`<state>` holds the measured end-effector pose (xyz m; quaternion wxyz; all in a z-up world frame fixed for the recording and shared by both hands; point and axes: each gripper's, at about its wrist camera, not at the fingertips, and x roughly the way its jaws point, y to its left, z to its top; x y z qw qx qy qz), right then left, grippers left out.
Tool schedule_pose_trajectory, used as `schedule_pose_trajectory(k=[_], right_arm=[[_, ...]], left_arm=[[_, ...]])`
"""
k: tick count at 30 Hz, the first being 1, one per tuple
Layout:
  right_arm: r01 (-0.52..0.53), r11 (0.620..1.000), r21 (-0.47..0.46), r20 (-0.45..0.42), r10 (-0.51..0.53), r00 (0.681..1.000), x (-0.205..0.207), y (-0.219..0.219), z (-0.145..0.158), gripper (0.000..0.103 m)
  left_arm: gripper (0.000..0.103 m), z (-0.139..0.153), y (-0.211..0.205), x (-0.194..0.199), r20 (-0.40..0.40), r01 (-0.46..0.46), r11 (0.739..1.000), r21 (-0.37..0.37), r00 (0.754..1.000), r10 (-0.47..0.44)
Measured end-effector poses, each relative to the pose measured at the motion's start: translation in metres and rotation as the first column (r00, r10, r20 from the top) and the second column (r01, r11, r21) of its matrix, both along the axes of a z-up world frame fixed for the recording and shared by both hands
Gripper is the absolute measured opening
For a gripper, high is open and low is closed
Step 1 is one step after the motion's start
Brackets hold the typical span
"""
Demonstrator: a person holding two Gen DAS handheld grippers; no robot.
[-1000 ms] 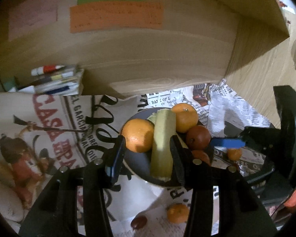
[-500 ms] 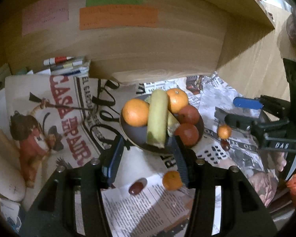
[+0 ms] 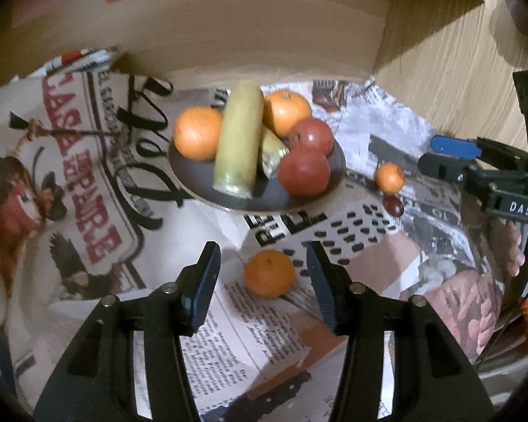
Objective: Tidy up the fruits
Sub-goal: 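Grasp a small orange with the left tool while the right tool grasps another small orange, then place both small oranges on the grey plate and open both tools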
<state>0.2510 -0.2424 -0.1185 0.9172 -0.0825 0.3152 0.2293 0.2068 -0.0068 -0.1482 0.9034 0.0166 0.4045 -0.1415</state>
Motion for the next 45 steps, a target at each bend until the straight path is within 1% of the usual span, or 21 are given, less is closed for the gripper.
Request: schedule_pose_trajectory(k=[4, 9, 11, 12, 15, 16, 20, 22, 24, 25, 27, 32, 36, 41, 45], right_arm=[[0.010, 1.000, -0.006, -0.025, -0.011, 1.000, 0.008, -0.004, -0.009, 0.061], [0.012, 1.000, -0.017, -0.048, -0.013, 0.999, 0.018, -0.004, -0.018, 0.061], [0.019, 0.999, -0.033, -0.068, -0.021, 0.997, 0.025, -0.003, -0.023, 0.061], [0.021, 0.999, -0.037, -0.080, -0.024, 0.997, 0.028, -0.003, -0.025, 0.061], [0.021, 0.999, -0.024, -0.122, -0.023, 0.992, 0.038, -0.005, -0.033, 0.061], [0.021, 1.000, -0.022, -0.129, -0.024, 0.991, 0.039, -0.006, -0.034, 0.060], [0.024, 0.999, -0.026, -0.141, -0.027, 0.990, 0.044, -0.005, -0.038, 0.058], [0.019, 0.999, -0.032, -0.154, -0.024, 0.988, 0.047, -0.003, -0.040, 0.054], [0.013, 0.999, -0.039, -0.167, -0.020, 0.986, 0.050, -0.002, -0.043, 0.045], [0.008, 0.999, -0.038, -0.177, -0.015, 0.984, 0.051, -0.001, -0.045, 0.044], [0.001, 1.000, -0.031, -0.187, -0.007, 0.982, 0.052, -0.001, -0.047, 0.036], [0.007, 1.000, -0.025, -0.168, -0.011, 0.986, 0.049, -0.002, -0.041, 0.036], [-0.003, 1.000, -0.003, -0.139, 0.002, 0.990, 0.043, -0.001, -0.029, 0.036], [-0.024, 1.000, 0.015, -0.081, 0.025, 0.996, 0.033, 0.006, -0.008, 0.036], [-0.032, 0.999, 0.000, -0.027, 0.032, 0.999, 0.030, 0.014, 0.004, 0.036]], left_arm=[[0.051, -0.012, -0.005, 0.004, -0.026, 0.005, 1.000, 0.019, 1.000, -0.005], [0.051, -0.023, -0.006, 0.009, -0.062, 0.009, 1.000, 0.017, 0.998, -0.007], [0.046, -0.025, -0.009, 0.010, -0.066, 0.015, 1.000, 0.022, 0.998, -0.014], [0.042, -0.026, -0.010, 0.010, -0.069, 0.022, 0.999, 0.027, 0.997, -0.020], [0.038, -0.027, -0.013, 0.009, -0.061, 0.035, 0.999, 0.035, 0.998, -0.033], [0.035, -0.027, -0.013, 0.009, -0.055, 0.036, 0.999, 0.040, 0.998, -0.034], [0.035, -0.027, -0.009, 0.009, -0.054, 0.034, 0.999, 0.026, 0.998, -0.033], [0.035, -0.025, -0.007, 0.009, -0.050, 0.030, 0.999, 0.015, 0.998, -0.029], [0.035, -0.021, -0.005, 0.007, -0.038, 0.027, 1.000, 0.006, 0.999, -0.027], [0.035, -0.018, -0.004, 0.006, -0.032, 0.025, 1.000, 0.002, 0.999, -0.025], [0.035, -0.013, -0.003, 0.006, -0.030, 0.025, 1.000, -0.005, 0.999, -0.025], [0.035, 0.001, 0.000, 0.006, 0.021, 0.013, 1.000, 0.000, 1.000, -0.013], [0.035, 0.011, 0.004, 0.008, 0.048, -0.001, 1.000, -0.005, 0.999, 0.001], [0.035, 0.022, 0.008, 0.015, 0.085, -0.024, 1.000, -0.012, 0.996, 0.025], [0.035, 0.032, 0.013, 0.021, 0.113, -0.046, 0.999, -0.011, 0.993, 0.047]])
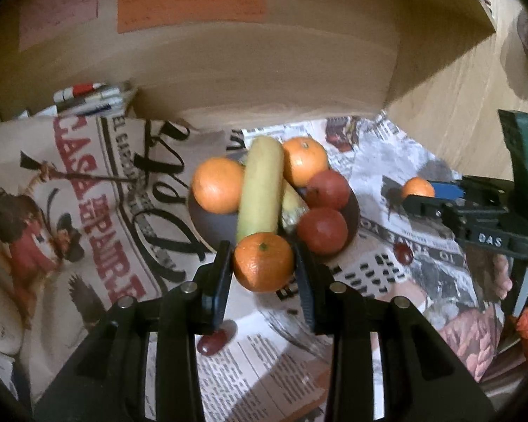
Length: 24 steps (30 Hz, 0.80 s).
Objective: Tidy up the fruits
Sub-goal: 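Place both small oranges on the grey plate and open both tools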
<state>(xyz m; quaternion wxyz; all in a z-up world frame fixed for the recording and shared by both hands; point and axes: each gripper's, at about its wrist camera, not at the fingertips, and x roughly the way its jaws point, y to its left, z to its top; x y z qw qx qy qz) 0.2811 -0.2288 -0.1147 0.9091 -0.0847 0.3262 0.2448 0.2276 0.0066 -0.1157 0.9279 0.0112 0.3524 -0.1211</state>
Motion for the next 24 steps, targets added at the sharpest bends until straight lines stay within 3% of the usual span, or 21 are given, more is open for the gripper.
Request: schedule_pose_trajectory(k=[13, 24], right_arm=[[-0.051, 0.998, 0.036, 0.048, 0.049, 0.998, 0.011, 0.024, 0.026, 0.036], [-0.111, 0.994, 0.022, 0.046, 0.110, 0.993, 0.028, 0.055, 0.027, 0.036]], left_arm=[[0.035, 0.020, 0.013, 0.024, 0.059, -0.046, 0.999, 0.013, 0.997, 0.045], [0.035, 0.005, 0.025, 0.056, 0.003, -0.050, 0.999, -0.005, 0.999, 0.050]])
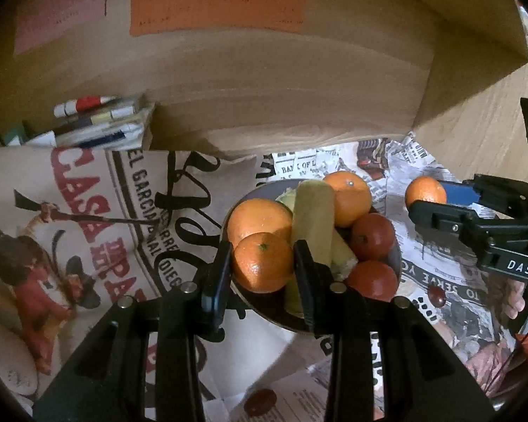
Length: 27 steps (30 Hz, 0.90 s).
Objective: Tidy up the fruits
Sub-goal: 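Place both small oranges on the grey plate and open both tools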
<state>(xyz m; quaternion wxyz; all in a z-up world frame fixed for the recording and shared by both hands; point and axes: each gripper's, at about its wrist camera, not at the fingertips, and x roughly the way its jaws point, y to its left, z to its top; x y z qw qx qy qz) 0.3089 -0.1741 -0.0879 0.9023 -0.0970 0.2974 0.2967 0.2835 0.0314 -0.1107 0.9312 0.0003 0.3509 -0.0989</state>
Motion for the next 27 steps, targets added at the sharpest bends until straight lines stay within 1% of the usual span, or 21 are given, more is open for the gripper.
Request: schedule_pose_trajectory(k=[4, 7, 11, 18, 22, 24, 26, 27], right_arm=[[-0.010, 1.000, -0.003, -0.007, 0.010, 1.000, 0.006, 0.007, -0.002, 0.036], [-0.017, 1.000, -0.009, -0.013, 0.017, 1.000, 0.010, 0.012, -0.005, 0.036], [-0.029, 1.000, -0.012, -0.043, 0.028, 0.999, 0.017, 0.018, -0.014, 0.036], [-0.054, 0.998, -0.038, -0.083, 0.051, 0.995, 0.026, 0.029, -0.029, 0.036], [-0.056, 0.997, -0.055, -0.077, 0.052, 0.996, 0.026, 0.031, -0.031, 0.036], [-0.059, 0.997, -0.054, -0.083, 0.054, 0.995, 0.026, 0.031, -0.029, 0.038], [-0.058, 0.997, -0.047, -0.085, 0.054, 0.995, 0.026, 0.029, -0.027, 0.045], [-0.053, 0.997, -0.048, -0.077, 0.049, 0.996, 0.025, 0.029, -0.026, 0.046]], left_arm=[[0.035, -0.010, 0.001, 0.005, -0.034, 0.019, 1.000, -0.016, 0.999, -0.020], [0.035, -0.017, -0.001, 0.009, -0.049, 0.029, 1.000, -0.012, 0.998, -0.029], [0.035, -0.025, -0.001, 0.014, -0.069, 0.034, 0.999, -0.023, 0.997, -0.036], [0.035, -0.032, 0.005, 0.021, -0.086, 0.028, 0.998, -0.050, 0.996, -0.032], [0.035, -0.035, 0.007, 0.023, -0.107, 0.035, 0.997, -0.062, 0.993, -0.041], [0.035, -0.035, 0.007, 0.023, -0.111, 0.034, 0.997, -0.063, 0.993, -0.041], [0.036, -0.035, 0.006, 0.023, -0.110, 0.037, 0.997, -0.062, 0.993, -0.043], [0.036, -0.034, 0.006, 0.022, -0.104, 0.037, 0.998, -0.060, 0.994, -0.043]])
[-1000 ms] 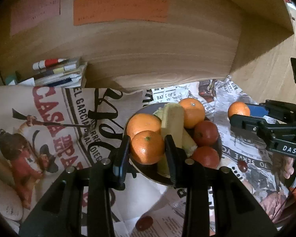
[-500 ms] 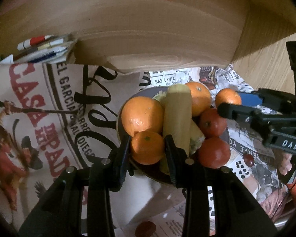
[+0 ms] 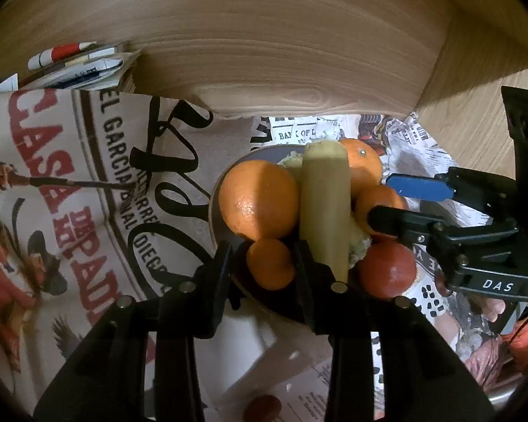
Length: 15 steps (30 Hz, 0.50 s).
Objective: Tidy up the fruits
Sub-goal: 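Place both small oranges on the grey plate and open both tools, then grasp a dark red grape with the right tool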
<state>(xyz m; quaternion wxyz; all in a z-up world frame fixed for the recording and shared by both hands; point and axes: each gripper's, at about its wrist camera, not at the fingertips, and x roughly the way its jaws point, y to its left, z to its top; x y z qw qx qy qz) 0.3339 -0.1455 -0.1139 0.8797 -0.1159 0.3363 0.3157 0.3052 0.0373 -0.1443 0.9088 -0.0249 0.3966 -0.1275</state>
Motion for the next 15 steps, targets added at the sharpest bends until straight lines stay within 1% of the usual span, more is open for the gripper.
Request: schedule_pose_trajectory(k=[3, 9, 15], right_arm=[[0.005, 1.000, 0.004, 0.013, -0.005, 1.000, -0.003, -0.004, 0.005, 0.046], [0.043, 0.998, 0.044, 0.051, -0.045, 0.998, -0.016, -0.021, 0.021, 0.046], [0.079, 0.994, 0.073, 0.090, -0.085, 0.992, -0.037, -0.040, 0.036, 0.046]], left_arm=[[0.036, 0.007, 0.001, -0.008, 0.032, -0.011, 1.000, 0.018, 0.999, 0.010], [0.036, 0.029, 0.005, -0.034, 0.109, -0.035, 0.998, 0.057, 0.994, 0.029], [0.042, 0.049, 0.012, -0.062, 0.171, -0.066, 0.996, 0.056, 0.984, 0.055]])
